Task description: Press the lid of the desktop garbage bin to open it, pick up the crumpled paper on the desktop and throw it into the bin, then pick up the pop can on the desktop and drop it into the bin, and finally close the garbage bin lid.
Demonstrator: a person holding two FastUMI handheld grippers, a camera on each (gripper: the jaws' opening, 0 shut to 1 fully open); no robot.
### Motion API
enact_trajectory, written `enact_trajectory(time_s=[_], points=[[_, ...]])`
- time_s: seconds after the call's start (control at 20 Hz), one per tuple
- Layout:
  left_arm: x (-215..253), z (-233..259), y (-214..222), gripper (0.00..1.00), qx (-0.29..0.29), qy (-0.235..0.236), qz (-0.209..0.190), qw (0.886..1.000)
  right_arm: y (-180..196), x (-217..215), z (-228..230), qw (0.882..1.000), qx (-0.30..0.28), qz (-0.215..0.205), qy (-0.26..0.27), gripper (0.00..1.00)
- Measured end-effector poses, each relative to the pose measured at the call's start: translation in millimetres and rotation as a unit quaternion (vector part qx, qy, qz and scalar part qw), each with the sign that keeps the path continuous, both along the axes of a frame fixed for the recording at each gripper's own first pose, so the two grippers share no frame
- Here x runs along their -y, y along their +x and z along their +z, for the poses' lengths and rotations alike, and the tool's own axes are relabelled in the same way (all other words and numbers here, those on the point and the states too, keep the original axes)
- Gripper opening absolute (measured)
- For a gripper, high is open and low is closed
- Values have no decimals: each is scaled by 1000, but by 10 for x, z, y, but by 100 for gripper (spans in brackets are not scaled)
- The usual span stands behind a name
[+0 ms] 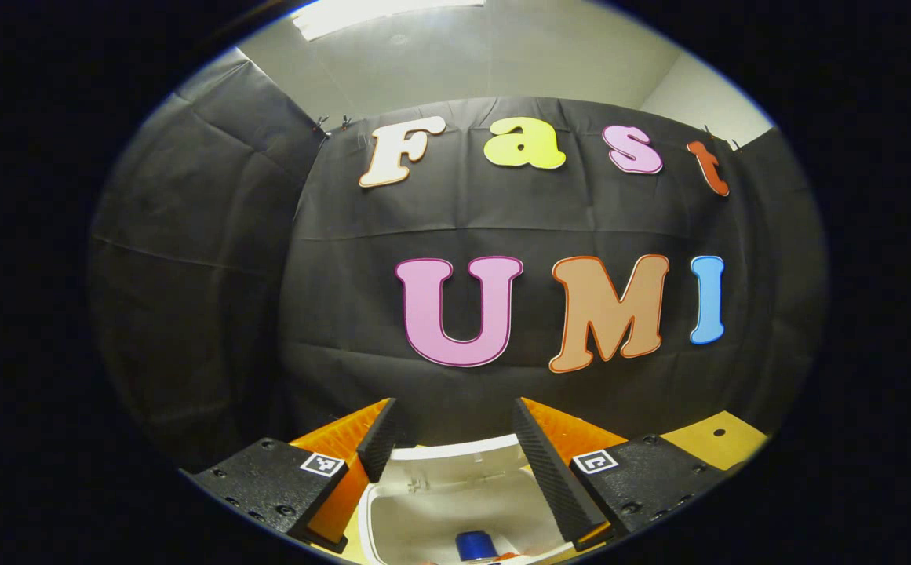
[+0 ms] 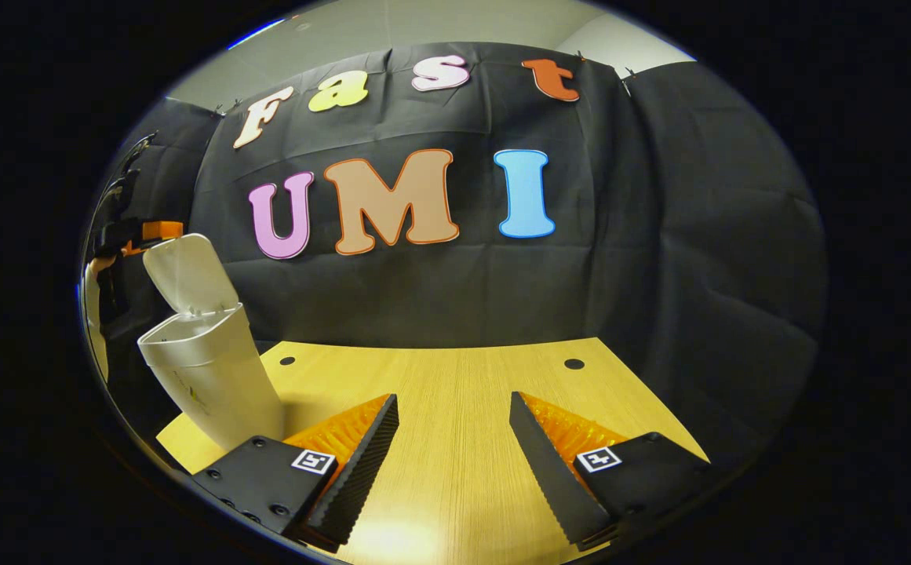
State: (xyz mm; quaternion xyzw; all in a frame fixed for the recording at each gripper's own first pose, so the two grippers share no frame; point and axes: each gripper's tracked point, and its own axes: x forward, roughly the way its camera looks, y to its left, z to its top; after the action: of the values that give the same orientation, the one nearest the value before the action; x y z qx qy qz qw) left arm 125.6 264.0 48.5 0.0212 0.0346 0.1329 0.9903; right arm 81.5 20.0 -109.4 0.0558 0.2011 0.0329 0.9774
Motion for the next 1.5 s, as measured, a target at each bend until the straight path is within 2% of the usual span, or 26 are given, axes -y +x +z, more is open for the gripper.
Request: enact_trajectory(time_s=[0.1,0.2,0.25,0.4,0.45,0.5,0.65,0.7,0.75,0.9,1.2,1.5], points=[[49,-77,-111,89,5,6,3,1000,-1,3,14,1000,2,3,2,96],[98,-253,-189,94,-12,-4,5,1000,-3,6,25,1000,3,7,4,96],[124,-403,-225,89,-34,-22,5,999,1,2,38,1000,3,8,4,96],[174,-904,-348,90,-74,-89,12,993,9,7,49,1000,5,13,1,96],[126,-1034,-381,90,-77,-91,25,993,14,7,53,1000,4,14,0,95],[57,-1192,-444,90,-85,-81,39,992,7,8,33,1000,2,15,-1,96],[100,-1262,-467,90,-80,-26,39,996,-5,26,-13,1000,-6,16,-8,96],[96,-1301,-448,93,-80,-15,39,996,-3,18,-30,1000,-10,16,-9,96],[76,-1341,-473,89,-79,-17,43,996,-5,12,-49,1000,-13,16,-10,96],[62,-1346,-474,90,-58,-32,55,996,-34,-8,-122,999,-24,19,-13,96],[78,-1304,-466,91,-22,21,69,997,-84,-34,-226,999,-42,22,-18,96],[92,-1312,-485,91,-21,22,65,997,-95,-101,-235,999,-41,29,-5,96]])
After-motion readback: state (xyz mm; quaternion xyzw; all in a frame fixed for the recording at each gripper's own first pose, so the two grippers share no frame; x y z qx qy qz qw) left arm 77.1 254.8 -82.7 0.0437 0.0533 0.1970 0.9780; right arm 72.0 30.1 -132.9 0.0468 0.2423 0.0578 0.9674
